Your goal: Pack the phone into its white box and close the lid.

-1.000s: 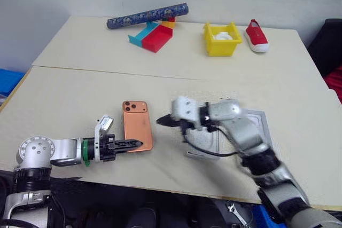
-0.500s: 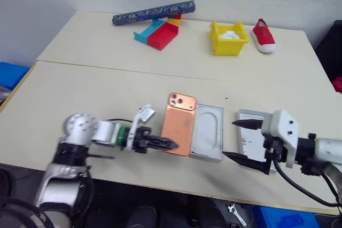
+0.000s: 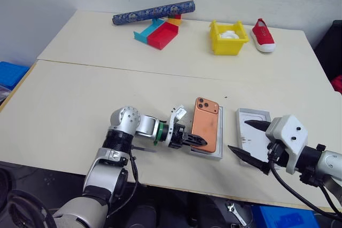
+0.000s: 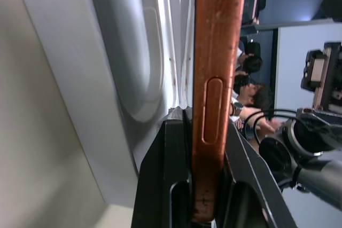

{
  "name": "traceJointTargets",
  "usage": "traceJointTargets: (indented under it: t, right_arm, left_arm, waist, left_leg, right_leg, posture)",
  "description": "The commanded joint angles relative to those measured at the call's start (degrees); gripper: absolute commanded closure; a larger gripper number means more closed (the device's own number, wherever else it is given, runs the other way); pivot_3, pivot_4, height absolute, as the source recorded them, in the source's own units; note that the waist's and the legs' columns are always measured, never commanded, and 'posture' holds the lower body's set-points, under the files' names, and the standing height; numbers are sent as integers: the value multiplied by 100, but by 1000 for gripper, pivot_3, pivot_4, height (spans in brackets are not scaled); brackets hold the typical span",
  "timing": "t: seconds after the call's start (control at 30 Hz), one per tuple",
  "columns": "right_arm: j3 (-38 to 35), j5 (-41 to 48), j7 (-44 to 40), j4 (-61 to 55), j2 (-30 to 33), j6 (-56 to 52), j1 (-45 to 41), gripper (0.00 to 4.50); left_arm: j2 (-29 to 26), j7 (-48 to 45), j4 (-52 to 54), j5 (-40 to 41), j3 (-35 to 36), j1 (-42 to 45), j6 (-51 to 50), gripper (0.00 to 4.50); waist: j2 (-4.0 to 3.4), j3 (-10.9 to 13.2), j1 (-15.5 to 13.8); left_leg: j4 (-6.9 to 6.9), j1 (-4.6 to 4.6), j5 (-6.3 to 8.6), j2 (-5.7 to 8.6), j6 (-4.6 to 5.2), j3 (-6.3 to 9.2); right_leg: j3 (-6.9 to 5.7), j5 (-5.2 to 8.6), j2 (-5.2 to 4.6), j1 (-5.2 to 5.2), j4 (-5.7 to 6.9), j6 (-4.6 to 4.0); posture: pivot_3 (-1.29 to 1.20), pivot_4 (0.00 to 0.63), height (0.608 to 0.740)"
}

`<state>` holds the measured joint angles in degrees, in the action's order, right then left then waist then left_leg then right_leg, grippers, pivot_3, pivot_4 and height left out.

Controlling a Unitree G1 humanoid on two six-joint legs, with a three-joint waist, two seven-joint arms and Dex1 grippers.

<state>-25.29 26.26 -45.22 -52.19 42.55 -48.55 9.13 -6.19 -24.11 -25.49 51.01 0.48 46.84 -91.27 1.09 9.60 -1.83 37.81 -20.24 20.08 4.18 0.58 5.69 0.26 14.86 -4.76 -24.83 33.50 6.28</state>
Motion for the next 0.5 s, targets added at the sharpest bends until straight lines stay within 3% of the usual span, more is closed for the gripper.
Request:
traceJointTargets:
  t: [0.03, 0.33, 0.4, 0.5]
  right_arm:
    - [-140, 90, 136, -215, 69, 142, 51, 0]
    - [-144, 227, 308, -186, 132, 170, 45, 0]
    - [-132, 239, 334, -165, 144, 194, 58, 0]
    - [-112, 266, 386, -147, 130, 217, 73, 0]
  left_arm:
    - [179, -165, 17, -90, 100, 171, -20, 4391]
    - [199, -328, 6, -320, -134, 182, -123, 4391]
    - [170, -437, 38, -260, -196, 177, -123, 3636]
    - [108, -615, 179, -147, -362, 207, -123, 2863]
  waist:
    - [0, 0, -16]
    - [0, 0, -119]
    - [0, 0, -122]
    - [0, 0, -122]
  left_leg:
    - [2, 0, 0, 0, 0, 0]
    - [12, 0, 0, 1, 0, 0]
    - [14, 0, 0, 1, 0, 0]
    - [15, 0, 0, 2, 0, 0]
  right_leg:
    - [0, 0, 0, 0, 1, 0]
    - [0, 0, 1, 2, 8, 1]
    - [0, 0, 1, 3, 8, 1]
    - [0, 0, 1, 3, 9, 1]
  posture:
    - [0, 150, 740]
    - [0, 150, 740]
    - [0, 150, 740]
    - [0, 150, 740]
